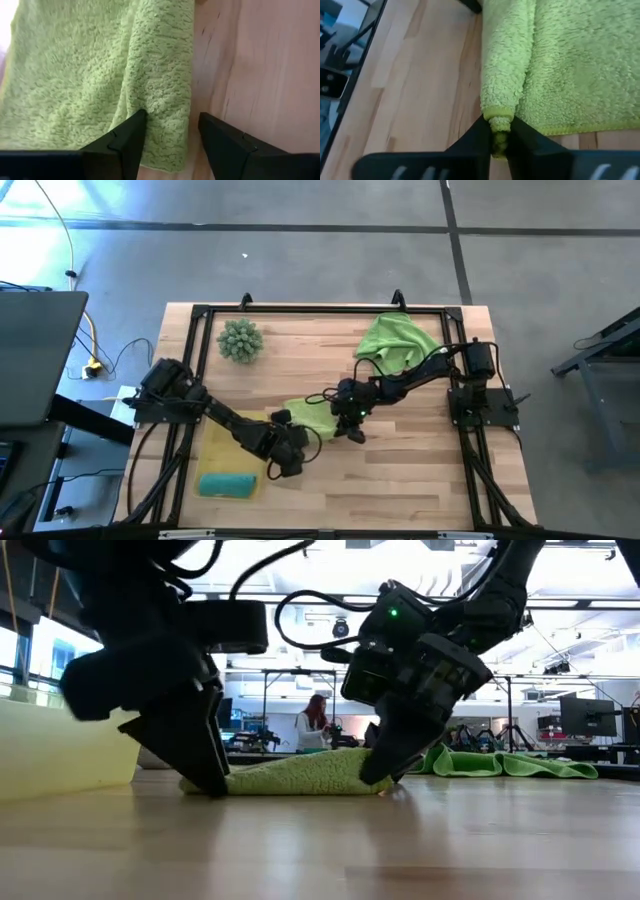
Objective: Roll microfiber towels into tight, uniform cylinder then place into a basket
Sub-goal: Roll the light green towel
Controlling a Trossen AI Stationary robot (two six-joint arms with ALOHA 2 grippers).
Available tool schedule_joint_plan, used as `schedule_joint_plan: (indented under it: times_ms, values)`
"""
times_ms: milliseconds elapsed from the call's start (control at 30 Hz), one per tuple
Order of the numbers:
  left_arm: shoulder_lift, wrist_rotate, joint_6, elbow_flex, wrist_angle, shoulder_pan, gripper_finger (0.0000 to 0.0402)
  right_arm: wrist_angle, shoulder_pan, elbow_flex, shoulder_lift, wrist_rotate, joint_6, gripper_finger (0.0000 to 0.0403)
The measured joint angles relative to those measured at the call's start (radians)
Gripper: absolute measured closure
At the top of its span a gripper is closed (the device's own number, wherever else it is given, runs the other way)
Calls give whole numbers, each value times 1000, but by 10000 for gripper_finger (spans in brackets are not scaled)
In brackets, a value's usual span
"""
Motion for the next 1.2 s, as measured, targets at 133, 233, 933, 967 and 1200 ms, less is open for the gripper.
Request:
schedule_joint_plan:
  times_ms: [133, 233, 933, 967, 1200]
  values:
    - [0, 75, -50, 2, 8, 24, 259, -63, -4, -6, -56, -45, -82, 322]
    - [-3, 110, -69, 1, 9, 39, 285, -155, -8, -8, -136, -52, -191, 289]
    - [-6, 414, -112, 4, 109, 171, 341, -143, 216, -1, -206, 481, -574, 279]
    - [-6, 418, -112, 3, 111, 171, 341, -145, 212, -1, -196, 489, -574, 279]
    - [-2, 431, -110, 3, 136, 169, 342, -103, 186, 0, -152, 509, -627, 261]
